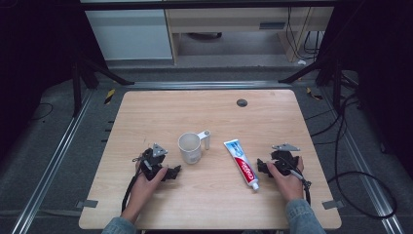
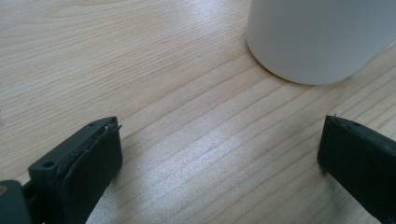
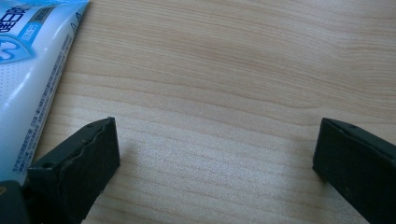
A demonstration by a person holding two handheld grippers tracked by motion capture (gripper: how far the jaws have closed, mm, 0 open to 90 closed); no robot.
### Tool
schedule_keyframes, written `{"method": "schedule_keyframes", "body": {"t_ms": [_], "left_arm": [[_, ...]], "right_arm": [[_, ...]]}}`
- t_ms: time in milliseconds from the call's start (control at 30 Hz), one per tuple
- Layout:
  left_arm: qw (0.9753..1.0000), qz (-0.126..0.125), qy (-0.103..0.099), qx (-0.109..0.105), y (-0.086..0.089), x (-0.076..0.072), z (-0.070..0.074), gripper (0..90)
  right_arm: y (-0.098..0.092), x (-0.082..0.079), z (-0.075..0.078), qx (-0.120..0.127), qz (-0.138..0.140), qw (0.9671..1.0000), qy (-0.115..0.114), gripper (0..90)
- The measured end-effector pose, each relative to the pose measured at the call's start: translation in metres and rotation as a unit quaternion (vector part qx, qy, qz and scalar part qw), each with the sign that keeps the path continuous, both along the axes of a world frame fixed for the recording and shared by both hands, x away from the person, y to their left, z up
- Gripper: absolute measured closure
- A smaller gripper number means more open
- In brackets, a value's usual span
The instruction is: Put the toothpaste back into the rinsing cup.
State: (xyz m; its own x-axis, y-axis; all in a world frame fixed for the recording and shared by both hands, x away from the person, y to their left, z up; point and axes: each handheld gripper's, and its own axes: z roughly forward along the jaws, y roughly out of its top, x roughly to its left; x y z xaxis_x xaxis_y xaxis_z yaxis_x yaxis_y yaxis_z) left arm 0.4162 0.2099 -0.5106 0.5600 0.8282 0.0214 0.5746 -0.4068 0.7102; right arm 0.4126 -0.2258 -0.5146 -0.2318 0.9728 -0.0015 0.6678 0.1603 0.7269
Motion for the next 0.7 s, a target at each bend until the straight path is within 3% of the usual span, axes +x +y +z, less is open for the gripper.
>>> {"method": "schedule_keyframes", "body": {"t_ms": [133, 267, 433, 467, 500, 567, 633, 700], "left_arm": [[1.0000, 0.000, 0.000, 0.001, 0.000, -0.001, 0.000, 0.0], [1.0000, 0.001, 0.000, 0.000, 0.000, -0.001, 0.000, 0.0], [1.0000, 0.002, 0.000, 0.000, 0.001, -0.003, 0.000, 0.0], [1.0000, 0.002, 0.000, 0.000, 0.001, -0.003, 0.000, 0.0], [1.0000, 0.002, 0.000, 0.000, 0.001, -0.003, 0.000, 0.0], [1.0000, 0.004, 0.001, 0.001, 0.001, -0.003, 0.000, 0.0], [1.0000, 0.005, 0.001, 0.001, 0.001, -0.003, 0.000, 0.0], [1.0000, 0.005, 0.001, 0.001, 0.001, -0.003, 0.000, 0.0]], "right_arm": [[-0.002, 0.000, 0.002, -0.002, 0.001, 1.0000, 0.005, 6.3], [-0.002, -0.004, 0.017, -0.014, 0.013, 0.9998, 0.005, 7.2], [0.007, -0.011, 0.038, -0.038, 0.037, 0.9985, 0.011, 8.4], [0.013, -0.013, 0.051, -0.046, 0.053, 0.9974, 0.015, 9.1], [0.013, -0.013, 0.051, -0.046, 0.053, 0.9974, 0.015, 9.1], [0.022, -0.016, 0.066, -0.057, 0.072, 0.9956, 0.019, 11.1], [0.024, -0.016, 0.070, -0.059, 0.075, 0.9952, 0.022, 11.9], [0.035, -0.017, 0.084, -0.068, 0.090, 0.9929, 0.037, 14.4]]}}
